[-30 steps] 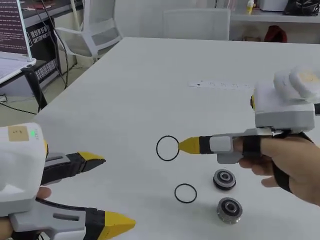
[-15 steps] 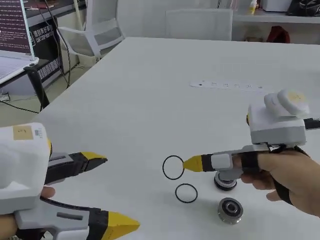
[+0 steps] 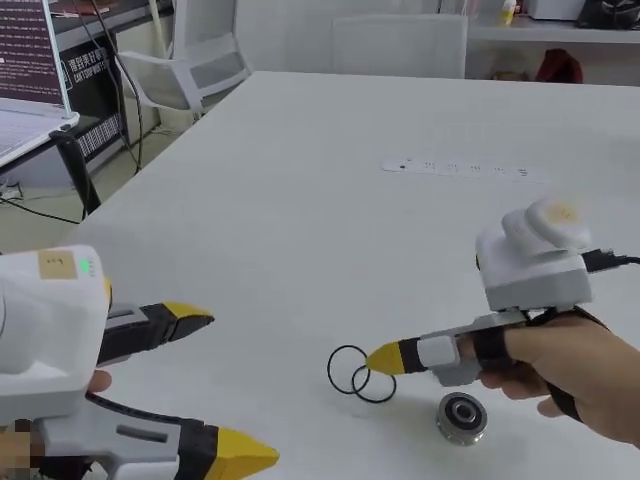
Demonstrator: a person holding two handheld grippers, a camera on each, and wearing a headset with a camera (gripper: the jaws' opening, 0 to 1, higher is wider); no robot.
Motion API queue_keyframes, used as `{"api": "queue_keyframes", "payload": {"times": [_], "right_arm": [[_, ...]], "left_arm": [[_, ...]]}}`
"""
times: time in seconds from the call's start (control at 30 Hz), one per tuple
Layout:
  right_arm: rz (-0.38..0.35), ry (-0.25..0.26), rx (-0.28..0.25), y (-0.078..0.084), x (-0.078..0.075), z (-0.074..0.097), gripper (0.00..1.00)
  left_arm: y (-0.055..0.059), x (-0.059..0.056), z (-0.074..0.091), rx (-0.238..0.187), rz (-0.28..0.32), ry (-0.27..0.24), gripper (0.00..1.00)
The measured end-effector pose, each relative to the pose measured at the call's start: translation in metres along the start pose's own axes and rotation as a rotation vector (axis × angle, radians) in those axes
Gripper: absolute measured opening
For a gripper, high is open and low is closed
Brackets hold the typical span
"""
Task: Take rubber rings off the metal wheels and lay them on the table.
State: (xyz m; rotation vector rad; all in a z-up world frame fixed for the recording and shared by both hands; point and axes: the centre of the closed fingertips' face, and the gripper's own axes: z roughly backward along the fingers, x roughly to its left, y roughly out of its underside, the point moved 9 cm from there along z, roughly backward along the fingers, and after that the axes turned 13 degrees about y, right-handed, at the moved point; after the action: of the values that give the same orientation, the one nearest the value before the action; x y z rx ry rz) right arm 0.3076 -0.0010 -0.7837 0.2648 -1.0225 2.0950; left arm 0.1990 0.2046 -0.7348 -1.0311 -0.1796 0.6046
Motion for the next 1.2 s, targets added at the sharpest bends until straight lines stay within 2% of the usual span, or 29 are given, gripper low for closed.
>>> {"api": "queue_keyframes", "payload": {"times": [0.17, 0.37, 0.53, 0.7, 1.2], "right_arm": [[0.012, 0.017, 0.023, 0.004, -0.003, -0.001, 0.0], [0.031, 0.043, 0.058, 0.008, -0.006, -0.005, 0.0], [0.054, 0.061, 0.084, 0.011, -0.008, -0.007, 0.0], [0.073, 0.086, 0.115, 0.016, -0.016, -0.011, 0.0], [0.118, 0.122, 0.115, 0.013, -0.02, -0.009, 0.01]], "left_arm": [[0.0, 0.0, 0.0, 0.002, 0.004, -0.002, 0.87], [0.001, 0.001, 0.001, -0.033, 0.055, 0.002, 0.87], [0.001, 0.001, 0.001, -0.028, 0.051, 0.0, 0.86], [0.002, 0.002, 0.001, -0.029, 0.065, -0.001, 0.86], [0.003, 0.001, 0.0, -0.011, 0.071, 0.004, 0.86]]}}
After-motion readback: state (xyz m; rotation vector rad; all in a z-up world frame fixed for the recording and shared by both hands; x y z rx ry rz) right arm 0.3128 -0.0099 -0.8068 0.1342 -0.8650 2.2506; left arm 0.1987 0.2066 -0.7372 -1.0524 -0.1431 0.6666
